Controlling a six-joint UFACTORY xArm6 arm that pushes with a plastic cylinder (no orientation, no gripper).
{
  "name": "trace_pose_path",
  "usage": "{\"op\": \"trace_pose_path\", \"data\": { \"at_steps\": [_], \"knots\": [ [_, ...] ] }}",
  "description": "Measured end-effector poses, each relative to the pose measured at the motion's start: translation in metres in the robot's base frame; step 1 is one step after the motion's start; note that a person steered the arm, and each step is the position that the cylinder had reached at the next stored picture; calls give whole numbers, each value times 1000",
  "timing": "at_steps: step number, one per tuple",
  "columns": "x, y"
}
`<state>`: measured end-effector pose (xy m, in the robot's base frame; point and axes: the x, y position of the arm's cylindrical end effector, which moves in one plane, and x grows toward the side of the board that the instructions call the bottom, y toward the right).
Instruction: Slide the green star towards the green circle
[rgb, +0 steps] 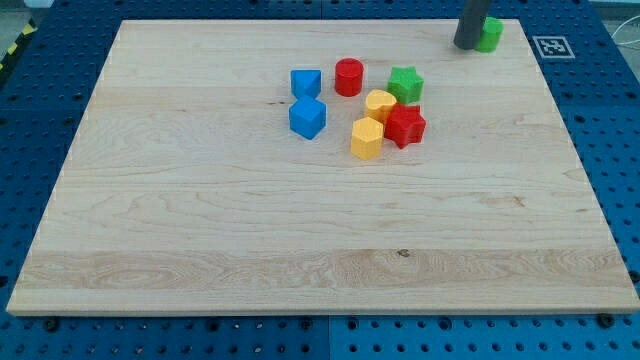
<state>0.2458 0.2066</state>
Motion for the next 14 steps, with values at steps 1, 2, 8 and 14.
{"op": "trace_pose_path", "data": {
  "at_steps": [1, 2, 8, 14],
  "knots": [
    [-6, 12],
    [-13, 13],
    [121, -137],
    [76, -61]
  ]
}}
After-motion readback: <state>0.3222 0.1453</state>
